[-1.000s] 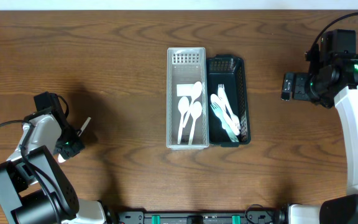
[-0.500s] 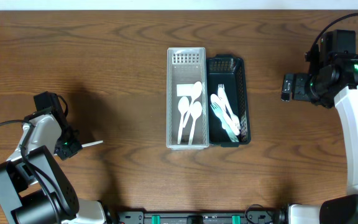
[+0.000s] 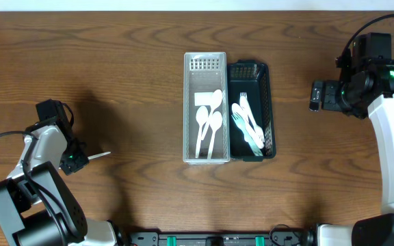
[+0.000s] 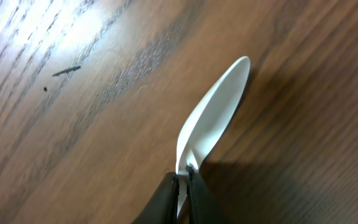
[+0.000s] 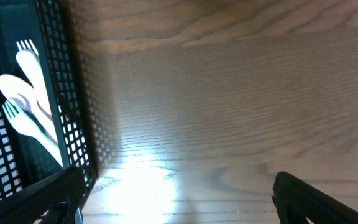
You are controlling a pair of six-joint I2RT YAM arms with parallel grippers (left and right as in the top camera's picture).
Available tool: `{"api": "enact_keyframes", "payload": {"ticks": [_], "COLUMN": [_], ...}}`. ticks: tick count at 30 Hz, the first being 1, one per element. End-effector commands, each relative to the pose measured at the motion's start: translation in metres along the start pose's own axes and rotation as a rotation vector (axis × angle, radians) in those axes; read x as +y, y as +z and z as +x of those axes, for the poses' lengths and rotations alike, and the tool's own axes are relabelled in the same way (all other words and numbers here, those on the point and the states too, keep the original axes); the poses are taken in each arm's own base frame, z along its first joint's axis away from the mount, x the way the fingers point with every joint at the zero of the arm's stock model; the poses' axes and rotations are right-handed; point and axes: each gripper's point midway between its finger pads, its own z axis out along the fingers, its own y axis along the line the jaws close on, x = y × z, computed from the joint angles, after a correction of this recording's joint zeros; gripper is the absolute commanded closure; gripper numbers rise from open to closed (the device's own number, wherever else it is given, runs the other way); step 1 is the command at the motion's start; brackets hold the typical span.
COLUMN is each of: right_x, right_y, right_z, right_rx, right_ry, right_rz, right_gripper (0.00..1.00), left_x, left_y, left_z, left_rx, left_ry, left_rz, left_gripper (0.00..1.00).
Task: Pack container
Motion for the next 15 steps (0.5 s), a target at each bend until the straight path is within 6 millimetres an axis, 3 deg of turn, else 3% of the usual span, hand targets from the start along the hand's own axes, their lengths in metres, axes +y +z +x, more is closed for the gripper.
{"api": "enact_keyframes", "payload": {"ticks": [1,6,15], "right_x": [-0.0034,-0.0034,-0.0034], "right_y": [0.0022,0.0022,0.0022], "right_z": [0.0020,0.0019,0.0020], "right_rx": [0.011,0.011,0.011], "right_ry": [0.000,0.000,0.000], "right_rz": [-0.002,-0.002,-0.002], "right_gripper": [0.01,0.01,0.01], "left_x": [0.0080,0.0010,0.0008], "left_y": [0.0070,0.0069,0.0069], "left_z": [-0.0019,-0.0006,-0.0006], "left_rx": [-0.009,-0.005,-0.004], "left_ry": [0.093,0.236,0.261], "left_rz": [-0.034,-0.006,-0.005], "left_gripper": [0.94,0.94,0.94]}}
